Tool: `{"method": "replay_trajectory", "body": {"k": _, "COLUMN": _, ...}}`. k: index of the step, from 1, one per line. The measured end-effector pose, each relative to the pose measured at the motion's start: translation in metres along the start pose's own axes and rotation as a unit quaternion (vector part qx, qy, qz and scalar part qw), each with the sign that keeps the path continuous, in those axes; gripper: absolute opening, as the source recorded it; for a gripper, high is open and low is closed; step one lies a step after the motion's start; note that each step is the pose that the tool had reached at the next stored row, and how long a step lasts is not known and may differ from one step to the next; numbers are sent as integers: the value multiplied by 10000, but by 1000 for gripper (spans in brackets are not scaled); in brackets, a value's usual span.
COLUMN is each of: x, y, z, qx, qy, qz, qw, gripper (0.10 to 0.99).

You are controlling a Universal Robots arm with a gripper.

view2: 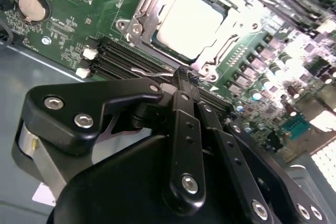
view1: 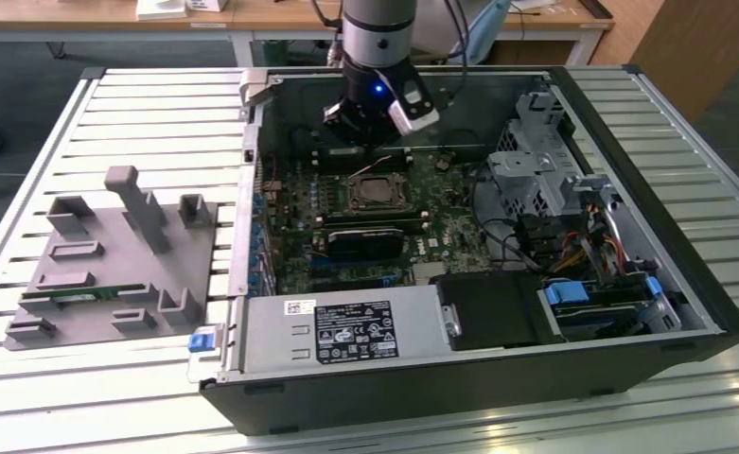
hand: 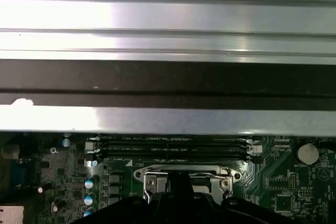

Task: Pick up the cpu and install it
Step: 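Install the first cpu locking lever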

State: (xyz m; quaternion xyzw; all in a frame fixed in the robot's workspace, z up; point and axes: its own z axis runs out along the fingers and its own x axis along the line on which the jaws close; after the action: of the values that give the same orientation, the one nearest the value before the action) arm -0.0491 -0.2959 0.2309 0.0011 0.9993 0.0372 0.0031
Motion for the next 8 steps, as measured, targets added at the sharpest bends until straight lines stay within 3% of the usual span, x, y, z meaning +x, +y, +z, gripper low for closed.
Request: {"method": "replay_trajectory", "body": {"k": 8, "x": -61, "y": 30, "z": 57, "qx": 0, "qy": 1, "qz": 0, "qw": 10000, "gripper": 106}}
